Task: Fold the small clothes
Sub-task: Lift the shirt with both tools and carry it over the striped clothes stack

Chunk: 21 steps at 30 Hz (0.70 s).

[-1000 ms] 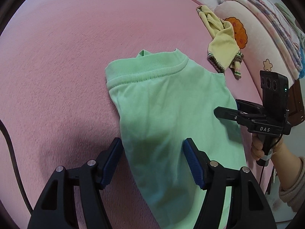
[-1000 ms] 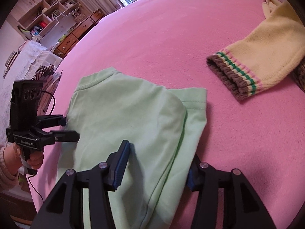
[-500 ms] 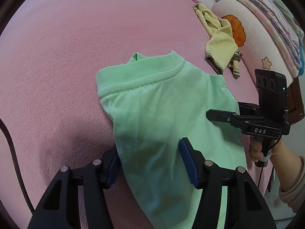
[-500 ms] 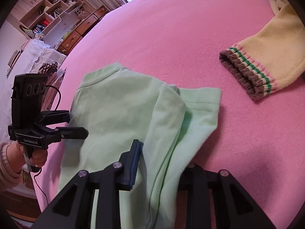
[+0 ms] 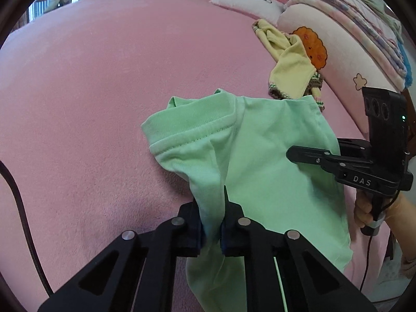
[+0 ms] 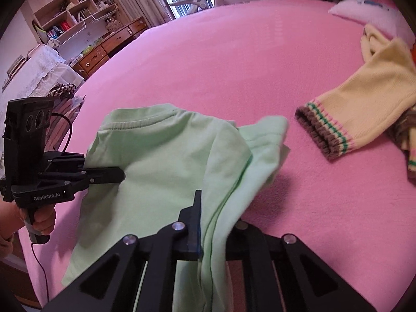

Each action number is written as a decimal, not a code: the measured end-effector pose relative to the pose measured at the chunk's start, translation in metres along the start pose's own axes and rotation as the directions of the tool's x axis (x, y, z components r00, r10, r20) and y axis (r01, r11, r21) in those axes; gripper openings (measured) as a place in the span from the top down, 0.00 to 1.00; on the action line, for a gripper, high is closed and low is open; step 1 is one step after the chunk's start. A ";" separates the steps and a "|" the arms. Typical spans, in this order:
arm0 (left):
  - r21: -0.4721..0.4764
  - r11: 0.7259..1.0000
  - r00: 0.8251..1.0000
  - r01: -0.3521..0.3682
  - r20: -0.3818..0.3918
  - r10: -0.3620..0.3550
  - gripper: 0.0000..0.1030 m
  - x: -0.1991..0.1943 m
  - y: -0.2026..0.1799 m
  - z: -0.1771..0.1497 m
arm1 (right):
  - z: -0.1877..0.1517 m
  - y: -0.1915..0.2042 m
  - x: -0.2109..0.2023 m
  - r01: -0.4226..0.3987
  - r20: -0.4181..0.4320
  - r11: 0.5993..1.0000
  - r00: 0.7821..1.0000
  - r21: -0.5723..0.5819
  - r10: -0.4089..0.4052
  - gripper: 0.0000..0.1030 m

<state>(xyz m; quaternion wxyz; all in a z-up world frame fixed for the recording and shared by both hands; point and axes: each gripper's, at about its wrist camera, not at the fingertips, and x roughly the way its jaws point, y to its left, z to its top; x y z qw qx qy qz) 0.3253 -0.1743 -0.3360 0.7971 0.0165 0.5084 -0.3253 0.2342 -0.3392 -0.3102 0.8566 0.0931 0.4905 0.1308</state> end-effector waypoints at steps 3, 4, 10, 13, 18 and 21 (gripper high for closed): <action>0.016 1.000 0.999 -0.011 0.044 0.010 0.93 -0.017 -0.007 -0.001 | 0.000 0.015 -0.021 0.048 0.048 0.998 0.998 -0.042 -0.046 0.93; 0.023 1.000 0.998 -0.015 0.056 0.014 0.93 -0.023 -0.010 -0.002 | 0.001 0.020 -0.027 0.061 0.062 0.997 0.996 -0.053 -0.057 0.93; 0.042 0.999 0.986 -0.028 0.163 0.021 0.93 -0.084 -0.033 -0.010 | -0.005 0.061 -0.088 0.129 0.167 0.987 0.980 -0.092 -0.113 0.93; 0.067 0.996 0.972 -0.050 0.233 0.033 0.93 -0.136 -0.052 -0.022 | -0.012 0.088 -0.128 0.160 0.219 0.981 0.967 -0.112 -0.133 0.93; 0.095 0.994 0.949 -0.059 0.315 0.026 0.93 -0.233 -0.078 -0.043 | -0.019 0.155 -0.206 0.196 0.303 0.971 0.942 -0.140 -0.146 0.93; 0.108 0.992 0.933 -0.058 0.359 0.015 0.93 -0.300 -0.087 -0.059 | -0.021 0.205 -0.254 0.224 0.358 0.958 0.922 -0.180 -0.148 0.93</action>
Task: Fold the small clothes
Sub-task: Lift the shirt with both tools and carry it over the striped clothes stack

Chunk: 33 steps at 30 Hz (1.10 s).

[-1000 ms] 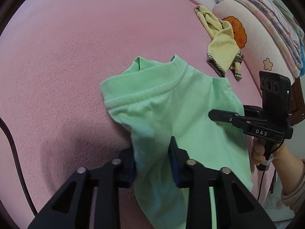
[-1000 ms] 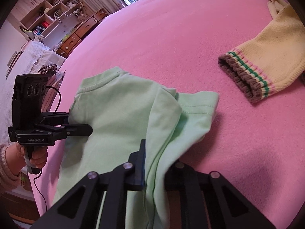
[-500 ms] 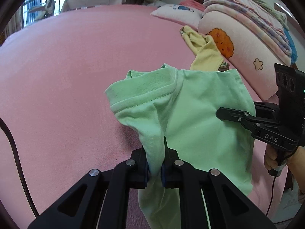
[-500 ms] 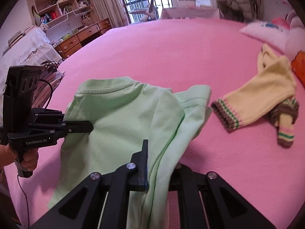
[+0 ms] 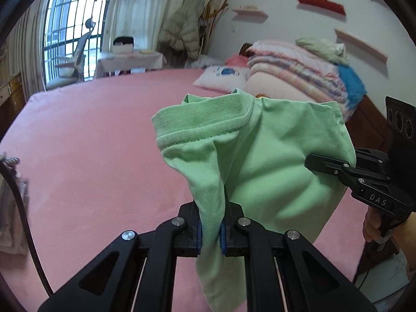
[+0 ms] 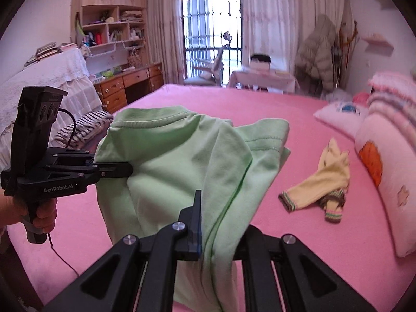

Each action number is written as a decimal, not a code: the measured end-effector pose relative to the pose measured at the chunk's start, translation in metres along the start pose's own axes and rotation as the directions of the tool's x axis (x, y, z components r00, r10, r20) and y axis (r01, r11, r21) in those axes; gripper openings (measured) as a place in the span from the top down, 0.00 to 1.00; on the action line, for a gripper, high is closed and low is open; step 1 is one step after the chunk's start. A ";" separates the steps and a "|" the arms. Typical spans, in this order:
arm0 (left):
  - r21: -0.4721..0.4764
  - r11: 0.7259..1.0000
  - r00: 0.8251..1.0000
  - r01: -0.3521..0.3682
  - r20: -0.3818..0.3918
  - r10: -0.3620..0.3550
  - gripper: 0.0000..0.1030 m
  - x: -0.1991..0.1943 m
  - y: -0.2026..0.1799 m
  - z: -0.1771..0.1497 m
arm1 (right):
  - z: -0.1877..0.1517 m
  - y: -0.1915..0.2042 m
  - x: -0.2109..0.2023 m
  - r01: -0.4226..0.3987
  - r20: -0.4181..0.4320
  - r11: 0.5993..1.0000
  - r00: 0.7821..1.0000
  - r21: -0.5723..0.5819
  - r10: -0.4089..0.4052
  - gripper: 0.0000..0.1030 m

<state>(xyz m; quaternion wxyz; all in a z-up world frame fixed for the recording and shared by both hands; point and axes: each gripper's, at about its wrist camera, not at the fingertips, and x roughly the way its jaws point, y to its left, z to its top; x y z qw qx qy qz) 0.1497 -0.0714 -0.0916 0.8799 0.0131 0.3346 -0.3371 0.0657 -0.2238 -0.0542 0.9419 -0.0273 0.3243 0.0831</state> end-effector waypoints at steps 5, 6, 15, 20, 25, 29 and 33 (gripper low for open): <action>0.009 0.999 0.997 -0.043 0.065 0.042 0.92 -0.111 0.003 0.008 | 0.043 0.067 -0.074 -0.032 0.090 0.997 0.995 -0.067 0.038 0.93; 0.003 0.998 0.995 -0.064 0.078 0.063 0.92 -0.137 0.005 0.009 | 0.050 0.080 -0.084 -0.049 0.104 0.996 0.993 -0.079 0.057 0.93; -0.107 0.938 0.935 -0.330 0.099 0.340 0.92 -0.298 0.048 -0.010 | 0.096 0.184 -0.108 -0.278 0.143 0.930 0.937 -0.242 0.317 0.93; -0.185 0.885 0.888 -0.428 0.094 0.449 0.92 -0.352 0.084 -0.020 | 0.119 0.229 -0.090 -0.352 0.137 0.877 0.900 -0.327 0.413 0.93; -0.191 0.858 0.861 -0.476 0.098 0.500 0.92 -0.392 0.139 -0.025 | 0.147 0.274 -0.063 -0.397 0.135 0.852 0.876 -0.340 0.462 0.93; -0.168 0.870 0.870 -0.463 0.101 0.482 0.92 -0.419 0.200 -0.027 | 0.161 0.318 -0.038 -0.385 0.137 0.864 0.885 -0.326 0.446 0.93; -0.117 0.904 0.902 -0.412 0.084 0.423 0.92 -0.426 0.279 -0.023 | 0.176 0.360 -0.006 -0.354 0.132 0.894 0.907 -0.275 0.400 0.93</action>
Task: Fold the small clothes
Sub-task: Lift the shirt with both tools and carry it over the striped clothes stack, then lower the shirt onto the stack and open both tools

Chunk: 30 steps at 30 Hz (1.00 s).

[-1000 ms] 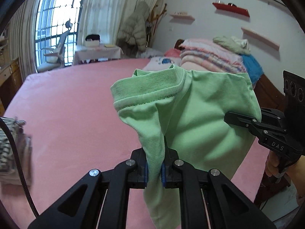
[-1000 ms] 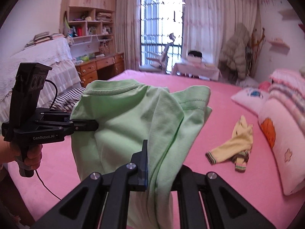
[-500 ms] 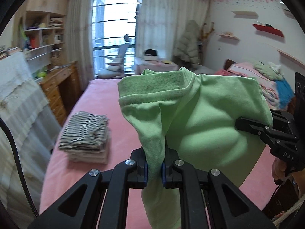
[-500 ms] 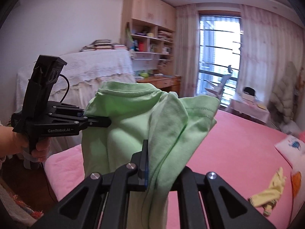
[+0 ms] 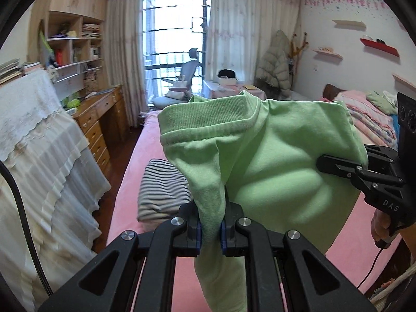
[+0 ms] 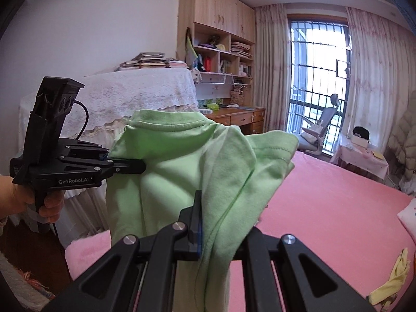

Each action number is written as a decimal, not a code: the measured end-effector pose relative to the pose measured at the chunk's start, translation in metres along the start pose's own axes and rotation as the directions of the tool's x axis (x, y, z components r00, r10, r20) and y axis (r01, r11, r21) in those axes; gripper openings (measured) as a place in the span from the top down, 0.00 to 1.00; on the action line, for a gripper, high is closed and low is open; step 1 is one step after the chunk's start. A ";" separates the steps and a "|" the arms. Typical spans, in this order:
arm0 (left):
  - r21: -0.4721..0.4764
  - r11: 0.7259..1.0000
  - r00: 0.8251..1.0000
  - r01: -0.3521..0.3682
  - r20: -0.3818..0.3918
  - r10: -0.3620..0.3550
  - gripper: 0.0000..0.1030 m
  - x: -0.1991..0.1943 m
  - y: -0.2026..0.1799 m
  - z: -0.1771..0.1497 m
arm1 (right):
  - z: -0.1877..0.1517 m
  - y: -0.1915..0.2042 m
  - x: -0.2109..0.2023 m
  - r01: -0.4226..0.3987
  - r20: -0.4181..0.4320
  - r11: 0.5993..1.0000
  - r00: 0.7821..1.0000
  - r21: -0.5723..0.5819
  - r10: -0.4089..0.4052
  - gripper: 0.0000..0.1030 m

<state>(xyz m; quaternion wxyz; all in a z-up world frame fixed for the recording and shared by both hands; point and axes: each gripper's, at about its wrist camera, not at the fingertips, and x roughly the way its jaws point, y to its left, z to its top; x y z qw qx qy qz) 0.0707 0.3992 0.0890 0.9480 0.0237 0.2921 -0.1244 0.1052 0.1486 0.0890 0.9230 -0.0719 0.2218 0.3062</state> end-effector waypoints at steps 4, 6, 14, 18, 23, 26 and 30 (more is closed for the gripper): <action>0.029 0.999 0.999 0.038 -0.033 -0.037 0.92 0.046 0.057 0.020 | 0.013 0.011 0.059 0.045 -0.030 0.997 0.999 0.059 -0.044 0.93; 0.051 0.998 0.998 0.045 -0.046 -0.043 0.92 0.074 0.086 0.028 | 0.019 0.014 0.089 0.072 -0.039 0.994 0.997 0.077 -0.069 0.93; 0.032 0.994 0.990 0.103 -0.102 -0.099 0.92 0.171 0.148 0.063 | 0.037 -0.024 0.196 0.066 -0.108 0.971 0.993 0.231 -0.041 0.93; 0.010 0.992 0.979 0.129 -0.158 -0.126 0.92 0.225 0.176 0.078 | 0.031 -0.050 0.240 0.050 -0.149 0.948 0.989 0.315 -0.002 0.93; 0.003 0.989 0.964 0.151 -0.222 -0.146 0.92 0.297 0.195 0.088 | 0.012 -0.084 0.295 0.066 -0.195 0.904 0.981 0.423 0.020 0.93; -0.001 0.990 0.952 0.143 -0.275 -0.138 0.92 0.343 0.200 0.086 | -0.002 -0.103 0.328 0.099 -0.240 0.883 0.971 0.459 0.016 0.93; 0.015 0.993 0.947 0.121 -0.303 -0.111 0.92 0.391 0.203 0.085 | -0.015 -0.118 0.360 0.141 -0.285 0.875 0.959 0.463 -0.003 0.93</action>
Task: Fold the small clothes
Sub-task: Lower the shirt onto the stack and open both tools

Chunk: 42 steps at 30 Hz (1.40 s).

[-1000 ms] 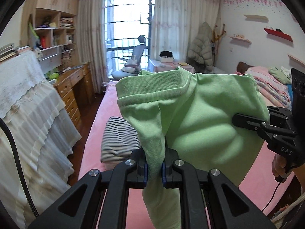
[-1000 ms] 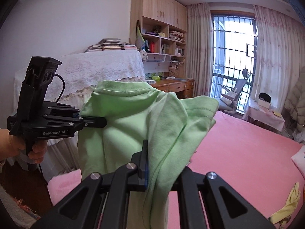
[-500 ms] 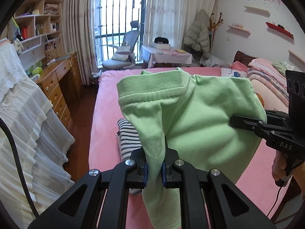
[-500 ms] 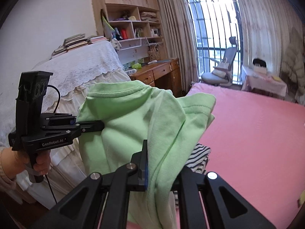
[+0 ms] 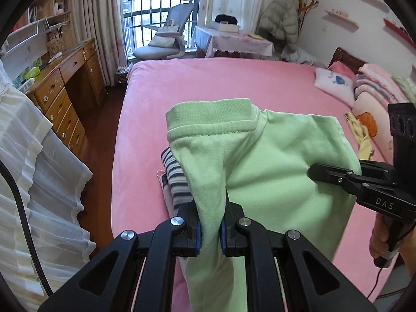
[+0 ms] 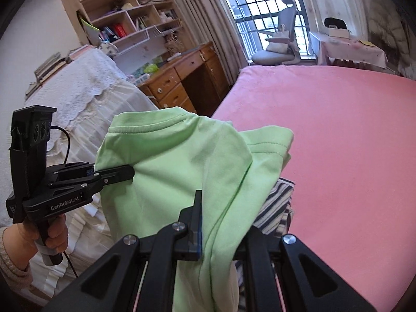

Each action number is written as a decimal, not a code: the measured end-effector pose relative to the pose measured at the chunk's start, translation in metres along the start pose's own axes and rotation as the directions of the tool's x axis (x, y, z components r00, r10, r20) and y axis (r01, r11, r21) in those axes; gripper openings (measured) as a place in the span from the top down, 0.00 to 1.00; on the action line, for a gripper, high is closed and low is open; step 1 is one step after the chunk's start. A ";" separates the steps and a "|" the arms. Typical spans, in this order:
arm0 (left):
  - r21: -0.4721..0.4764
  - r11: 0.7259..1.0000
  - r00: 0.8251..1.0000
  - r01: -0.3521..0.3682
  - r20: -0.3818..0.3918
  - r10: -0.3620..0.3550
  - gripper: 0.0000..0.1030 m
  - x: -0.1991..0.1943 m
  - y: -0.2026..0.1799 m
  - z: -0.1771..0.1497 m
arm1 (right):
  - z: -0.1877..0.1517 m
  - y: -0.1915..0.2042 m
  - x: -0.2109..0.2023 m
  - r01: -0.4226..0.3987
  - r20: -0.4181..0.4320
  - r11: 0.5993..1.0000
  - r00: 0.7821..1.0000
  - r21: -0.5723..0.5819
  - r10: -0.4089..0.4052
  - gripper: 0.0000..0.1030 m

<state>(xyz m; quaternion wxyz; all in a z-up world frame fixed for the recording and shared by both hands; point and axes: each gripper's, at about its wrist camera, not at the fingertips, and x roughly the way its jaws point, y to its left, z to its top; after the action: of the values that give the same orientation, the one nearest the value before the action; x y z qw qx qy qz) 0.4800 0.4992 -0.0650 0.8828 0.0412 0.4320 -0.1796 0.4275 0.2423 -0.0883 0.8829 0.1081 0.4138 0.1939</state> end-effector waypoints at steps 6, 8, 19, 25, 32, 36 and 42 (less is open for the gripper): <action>-0.025 1.000 1.000 -0.012 -0.027 0.012 0.92 0.049 0.009 0.007 | 0.008 -0.016 0.035 0.041 -0.029 0.999 0.999 0.011 -0.040 0.93; -0.027 0.999 0.999 -0.026 -0.041 0.025 0.92 0.066 0.010 0.006 | 0.008 -0.022 0.048 0.052 -0.041 0.999 0.998 0.011 -0.051 0.93; -0.092 0.993 0.991 -0.068 -0.117 0.057 0.90 0.122 0.016 -0.010 | -0.005 -0.039 0.103 0.116 -0.106 0.993 0.988 -0.001 -0.115 0.90; -0.105 0.989 0.985 -0.105 -0.147 0.089 0.74 0.132 0.017 -0.021 | -0.014 -0.036 0.116 0.197 -0.113 0.979 0.973 -0.062 -0.203 0.76; -0.158 0.975 0.983 -0.156 -0.117 0.139 0.37 0.112 0.027 -0.022 | -0.013 -0.040 0.084 0.245 -0.054 0.968 0.967 -0.049 -0.247 0.59; -0.173 0.973 0.985 -0.155 -0.101 0.139 0.32 0.092 0.028 -0.023 | -0.009 -0.044 0.051 0.269 0.004 0.962 0.963 -0.040 -0.269 0.54; -0.203 0.967 0.986 -0.152 -0.094 0.135 0.26 0.054 0.021 -0.036 | -0.014 -0.036 0.008 0.299 0.031 0.953 0.954 -0.056 -0.297 0.54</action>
<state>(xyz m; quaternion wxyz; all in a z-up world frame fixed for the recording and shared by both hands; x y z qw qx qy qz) 0.4908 0.5120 -0.1311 0.8752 -0.0140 0.4790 -0.0670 0.4302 0.2142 -0.1155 0.9094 0.0200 0.4096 0.0696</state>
